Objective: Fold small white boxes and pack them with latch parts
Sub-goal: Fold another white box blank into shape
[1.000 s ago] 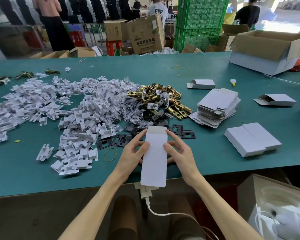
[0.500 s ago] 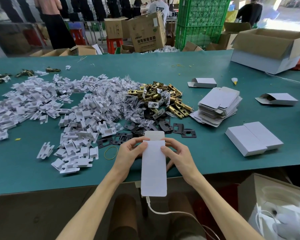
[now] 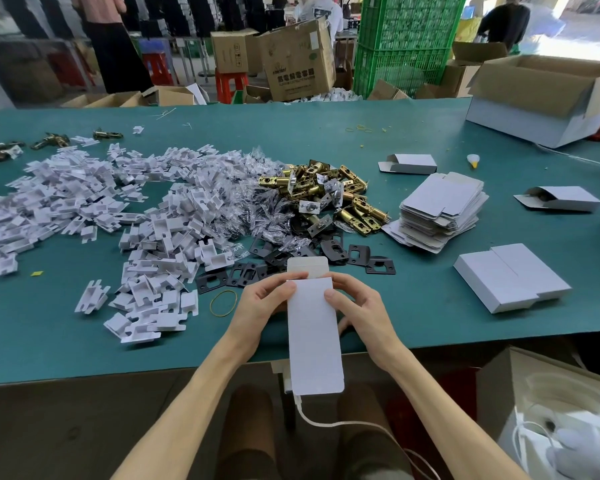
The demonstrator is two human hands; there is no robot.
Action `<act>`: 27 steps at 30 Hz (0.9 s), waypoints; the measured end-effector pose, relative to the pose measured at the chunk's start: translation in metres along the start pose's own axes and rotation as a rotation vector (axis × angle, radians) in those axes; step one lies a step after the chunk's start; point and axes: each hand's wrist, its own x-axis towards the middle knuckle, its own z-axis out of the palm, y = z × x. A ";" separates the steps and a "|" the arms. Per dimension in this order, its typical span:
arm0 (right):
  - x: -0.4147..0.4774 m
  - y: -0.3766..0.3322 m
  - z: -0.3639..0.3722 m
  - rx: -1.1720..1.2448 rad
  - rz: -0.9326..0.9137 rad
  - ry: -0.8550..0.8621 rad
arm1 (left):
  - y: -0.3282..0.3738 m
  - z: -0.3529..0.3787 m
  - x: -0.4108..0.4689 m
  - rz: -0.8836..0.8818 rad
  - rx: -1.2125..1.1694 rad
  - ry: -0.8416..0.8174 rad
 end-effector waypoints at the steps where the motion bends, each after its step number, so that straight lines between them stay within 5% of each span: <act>1: 0.000 0.000 0.000 -0.003 -0.005 -0.002 | 0.000 0.000 0.000 0.005 0.004 0.002; 27: -0.004 -0.005 0.002 -0.002 0.000 0.013 | 0.002 0.001 -0.002 0.006 0.108 -0.078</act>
